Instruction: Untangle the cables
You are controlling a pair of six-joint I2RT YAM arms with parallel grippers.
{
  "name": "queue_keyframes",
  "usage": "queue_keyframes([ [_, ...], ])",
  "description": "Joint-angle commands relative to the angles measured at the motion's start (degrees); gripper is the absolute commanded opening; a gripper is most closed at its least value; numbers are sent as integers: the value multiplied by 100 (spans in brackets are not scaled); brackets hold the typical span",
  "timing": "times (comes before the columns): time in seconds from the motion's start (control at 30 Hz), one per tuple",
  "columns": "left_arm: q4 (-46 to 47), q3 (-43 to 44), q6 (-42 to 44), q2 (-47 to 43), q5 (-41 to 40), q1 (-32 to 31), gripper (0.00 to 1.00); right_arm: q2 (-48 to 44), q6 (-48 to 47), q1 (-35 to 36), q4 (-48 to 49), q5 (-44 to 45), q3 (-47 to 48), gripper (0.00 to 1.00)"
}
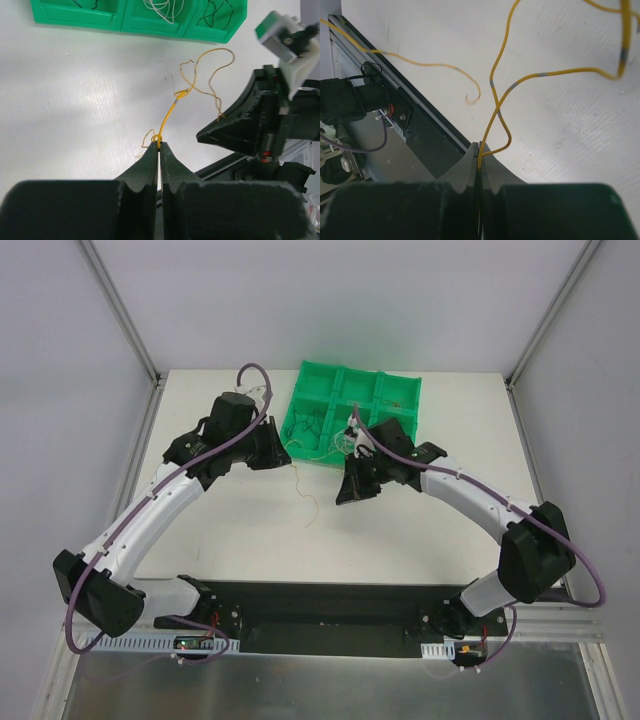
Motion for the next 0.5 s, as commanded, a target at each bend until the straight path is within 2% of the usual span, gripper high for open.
queue_keyframes([
  [0.0,-95,14,121,143,139,27,0,-444,-799,-76,-597,-305,249,4],
  [0.07,-139,-4,191,380,403,45,0,-375,-1115,-76,-972,-402,433,6],
  [0.23,-227,-171,-186,1004,948,132,0,-129,-1634,170,-1335,-1536,487,15],
  [0.33,-210,-127,-440,1610,1203,168,0,152,-1732,521,-1431,-1686,530,21],
  [0.47,9,66,-573,2489,1827,185,0,566,-1794,724,-1827,-1424,829,29],
])
